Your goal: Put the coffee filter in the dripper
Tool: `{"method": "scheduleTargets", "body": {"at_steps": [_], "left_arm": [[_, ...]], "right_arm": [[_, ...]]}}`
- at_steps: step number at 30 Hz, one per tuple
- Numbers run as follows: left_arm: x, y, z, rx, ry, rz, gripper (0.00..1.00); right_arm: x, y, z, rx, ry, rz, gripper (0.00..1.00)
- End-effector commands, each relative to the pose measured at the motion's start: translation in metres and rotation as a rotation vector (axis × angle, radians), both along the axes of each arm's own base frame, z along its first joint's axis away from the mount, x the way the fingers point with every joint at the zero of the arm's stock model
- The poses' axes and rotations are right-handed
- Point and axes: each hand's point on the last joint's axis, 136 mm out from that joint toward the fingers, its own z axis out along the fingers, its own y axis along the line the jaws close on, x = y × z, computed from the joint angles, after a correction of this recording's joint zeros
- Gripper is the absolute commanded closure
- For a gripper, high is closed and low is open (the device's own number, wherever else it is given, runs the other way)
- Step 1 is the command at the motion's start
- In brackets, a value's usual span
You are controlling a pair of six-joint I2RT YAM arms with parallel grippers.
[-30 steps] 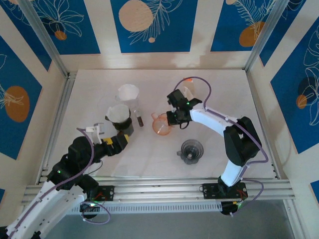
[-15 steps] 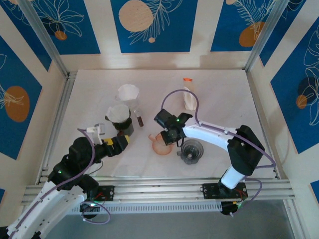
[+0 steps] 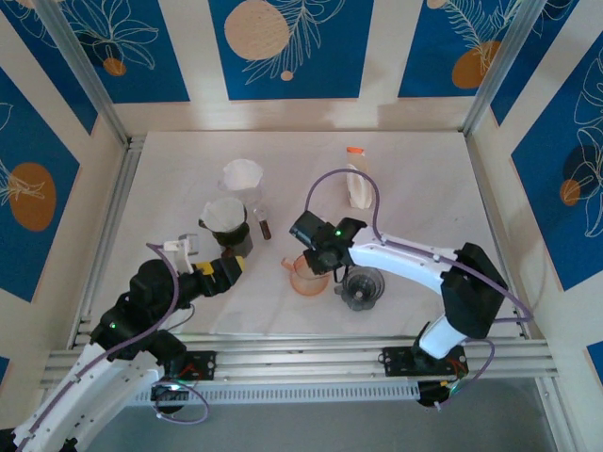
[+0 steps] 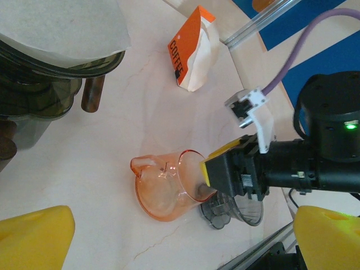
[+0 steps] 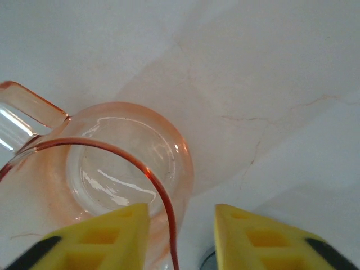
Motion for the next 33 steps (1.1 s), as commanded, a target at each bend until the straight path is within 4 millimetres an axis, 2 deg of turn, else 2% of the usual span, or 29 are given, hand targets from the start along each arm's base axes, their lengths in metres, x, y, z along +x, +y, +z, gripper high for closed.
{"method": "scheduleTargets", "body": {"at_steps": [1, 4, 7, 14, 16, 22, 30, 33], "left_arm": [[0.001, 0.000, 0.007, 0.001, -0.035, -0.011, 0.00], [0.000, 0.000, 0.009, -0.001, -0.041, -0.010, 0.00], [-0.002, 0.002, 0.012, -0.021, -0.052, -0.007, 0.00], [-0.006, 0.005, 0.004, -0.085, -0.051, 0.011, 0.00], [-0.007, 0.005, 0.003, -0.095, -0.050, 0.010, 0.00], [-0.007, 0.006, -0.003, -0.086, -0.038, 0.016, 0.00], [-0.006, 0.005, -0.010, -0.081, -0.024, 0.017, 0.00], [-0.006, 0.005, -0.012, -0.081, -0.019, 0.017, 0.00]], "right_arm": [[0.000, -0.015, 0.032, 0.051, -0.093, -0.075, 0.54], [-0.007, -0.035, 0.050, 0.110, -0.121, -0.176, 0.48], [-0.023, -0.064, 0.053, 0.147, -0.099, -0.301, 0.46], [-0.066, -0.130, 0.039, 0.175, -0.029, -0.534, 0.45], [-0.074, -0.141, 0.034, 0.194, -0.004, -0.588, 0.45], [-0.088, -0.148, 0.004, 0.258, 0.108, -0.678, 0.45], [-0.080, -0.137, -0.024, 0.297, 0.156, -0.687, 0.50], [-0.078, -0.138, -0.029, 0.280, 0.163, -0.688, 0.57]]}}
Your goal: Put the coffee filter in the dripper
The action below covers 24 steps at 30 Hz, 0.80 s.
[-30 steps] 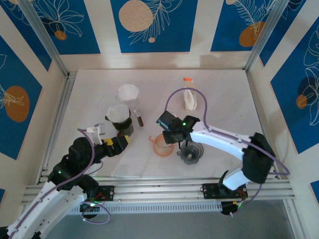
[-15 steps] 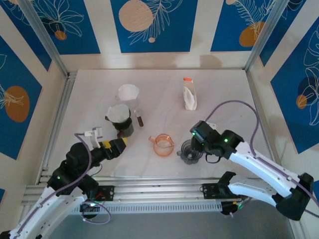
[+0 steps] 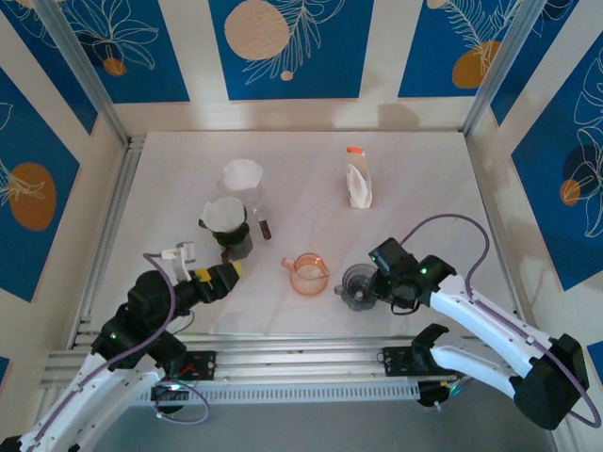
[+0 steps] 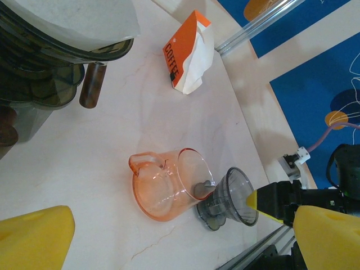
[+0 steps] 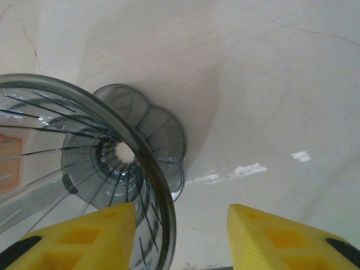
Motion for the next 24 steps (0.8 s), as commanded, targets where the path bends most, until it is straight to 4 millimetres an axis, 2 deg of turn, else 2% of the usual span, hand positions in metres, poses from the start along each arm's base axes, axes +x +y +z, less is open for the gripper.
{"method": "scheduleTargets", "body": {"at_steps": [1, 5, 12, 18, 24], "left_arm": [[0.001, 0.000, 0.000, -0.024, 0.000, 0.008, 0.00], [0.002, 0.001, -0.001, -0.021, 0.001, 0.012, 0.00], [0.002, 0.003, 0.000, -0.011, -0.002, 0.020, 0.00], [0.003, 0.005, 0.001, 0.003, -0.009, 0.029, 0.00], [0.002, 0.008, 0.008, 0.020, -0.024, 0.036, 0.00]], "right_arm": [[0.004, 0.007, -0.003, 0.039, 0.005, -0.009, 0.61], [0.008, 0.007, -0.004, 0.047, 0.003, -0.005, 0.78], [0.014, 0.002, 0.003, 0.071, -0.023, -0.015, 1.00], [0.025, -0.003, 0.032, 0.082, -0.108, -0.006, 1.00], [0.041, -0.001, 0.089, 0.117, -0.252, 0.035, 1.00]]}}
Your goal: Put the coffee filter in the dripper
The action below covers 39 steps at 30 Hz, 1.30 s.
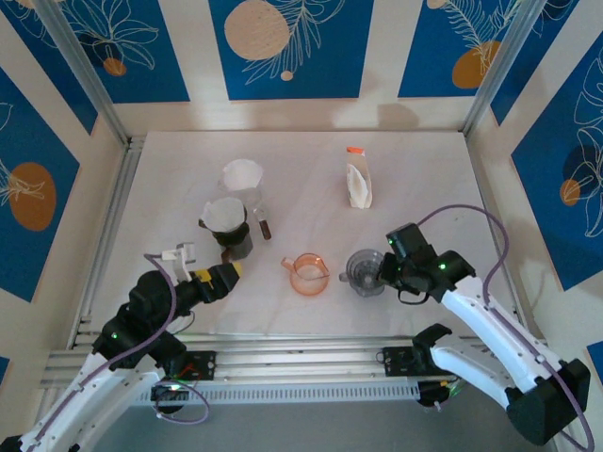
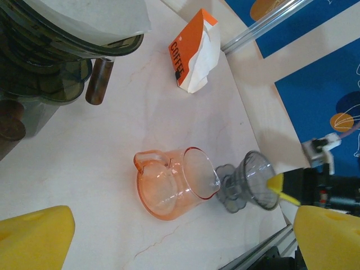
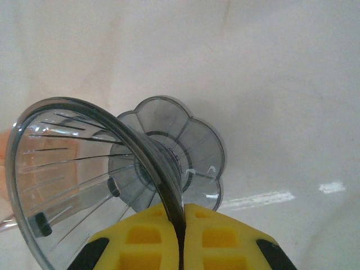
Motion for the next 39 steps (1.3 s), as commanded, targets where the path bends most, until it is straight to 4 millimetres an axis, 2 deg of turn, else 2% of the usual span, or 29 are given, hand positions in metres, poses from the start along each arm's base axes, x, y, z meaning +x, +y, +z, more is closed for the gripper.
{"method": "scheduleTargets", "body": {"at_steps": [1, 4, 7, 11, 16, 20, 27, 39], "left_arm": [[0.001, 0.008, 0.015, 0.020, -0.045, 0.024, 0.00], [0.000, 0.010, 0.017, 0.030, -0.051, 0.030, 0.00], [0.000, 0.011, 0.018, 0.032, -0.051, 0.033, 0.00], [0.000, 0.011, 0.017, 0.034, -0.043, 0.036, 0.00], [0.000, 0.012, 0.016, 0.033, -0.041, 0.039, 0.00], [-0.001, 0.012, 0.015, 0.037, -0.040, 0.039, 0.00], [0.000, 0.014, 0.014, 0.043, -0.041, 0.044, 0.00], [0.000, 0.015, 0.012, 0.053, -0.035, 0.049, 0.00]], "right_arm": [[0.012, 0.007, 0.045, 0.032, -0.114, 0.057, 1.00], [0.020, 0.028, 0.073, 0.101, -0.154, 0.142, 1.00], [0.023, 0.058, 0.087, 0.183, -0.126, 0.243, 1.00], [0.021, 0.097, 0.089, 0.221, -0.078, 0.361, 1.00], [0.026, 0.123, 0.081, 0.204, -0.033, 0.436, 1.00], [0.030, 0.134, 0.078, 0.226, -0.037, 0.448, 1.00], [0.038, 0.141, 0.063, 0.204, -0.004, 0.458, 1.00], [0.040, 0.142, 0.039, 0.177, 0.052, 0.455, 1.00]]}}
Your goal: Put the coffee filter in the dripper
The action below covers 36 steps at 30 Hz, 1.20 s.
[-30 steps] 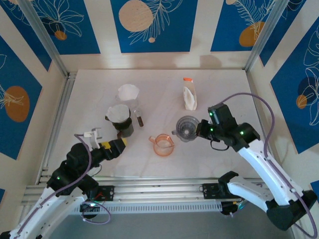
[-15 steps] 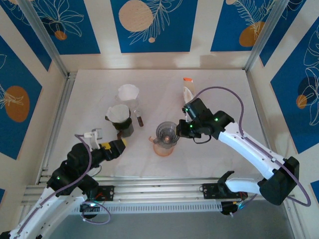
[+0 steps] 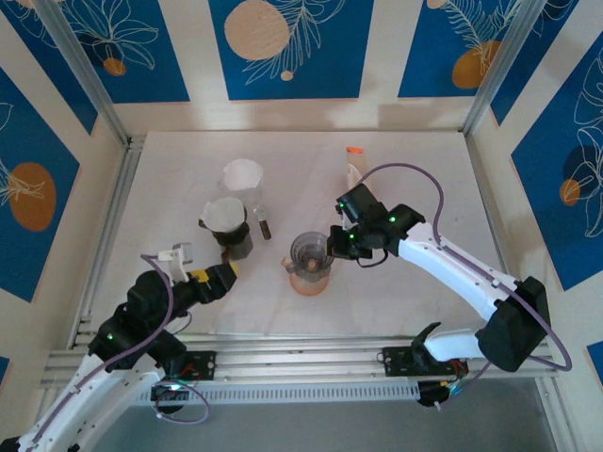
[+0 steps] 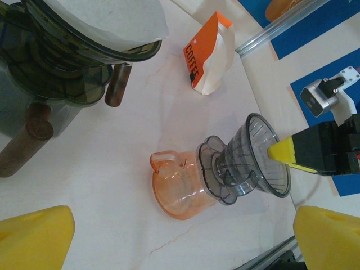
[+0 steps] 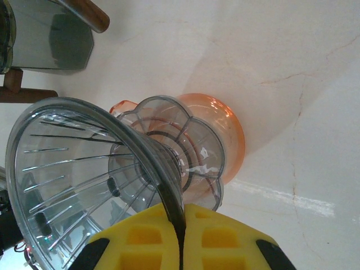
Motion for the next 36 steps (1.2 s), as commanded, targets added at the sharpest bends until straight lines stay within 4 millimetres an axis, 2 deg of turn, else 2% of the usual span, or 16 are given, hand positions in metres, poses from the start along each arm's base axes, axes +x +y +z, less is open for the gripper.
{"method": "scheduleTargets", "body": {"at_steps": [1, 14, 15, 17, 19, 22, 24, 26, 29, 32, 36], "left_arm": [[0.001, 0.006, 0.013, 0.006, -0.046, 0.017, 0.00], [0.002, 0.005, 0.012, 0.005, -0.047, 0.020, 0.00], [0.002, 0.005, 0.012, 0.005, -0.047, 0.020, 0.00], [0.002, 0.005, 0.011, 0.006, -0.045, 0.018, 0.00], [0.002, 0.004, 0.011, 0.003, -0.044, 0.016, 0.00], [0.002, 0.004, 0.012, 0.003, -0.045, 0.014, 0.00], [0.002, 0.004, 0.013, 0.003, -0.049, 0.013, 0.00], [0.002, 0.005, 0.016, 0.004, -0.056, 0.013, 0.00], [0.001, 0.005, 0.021, 0.004, -0.074, 0.010, 0.00], [0.002, 0.006, 0.027, 0.013, -0.094, 0.011, 0.00], [0.002, 0.008, 0.032, 0.027, -0.114, 0.017, 0.00]], "right_arm": [[-0.002, 0.009, 0.004, 0.038, -0.001, 0.032, 1.00], [-0.013, 0.009, -0.006, 0.015, 0.039, 0.026, 0.98], [-0.013, 0.008, -0.007, 0.010, 0.043, 0.023, 0.95], [-0.014, 0.007, -0.009, -0.001, 0.048, 0.021, 0.84], [-0.014, 0.005, -0.010, -0.011, 0.045, 0.016, 0.63], [-0.010, 0.001, -0.003, -0.019, 0.010, 0.001, 0.45], [-0.008, -0.002, 0.005, -0.016, -0.023, -0.012, 0.39], [-0.004, -0.008, 0.015, -0.017, -0.065, -0.030, 0.38], [0.008, -0.024, 0.036, -0.042, -0.159, -0.078, 0.38], [0.029, -0.035, 0.055, -0.043, -0.255, -0.119, 0.38], [0.067, -0.051, 0.063, -0.135, -0.349, -0.155, 0.42]]}}
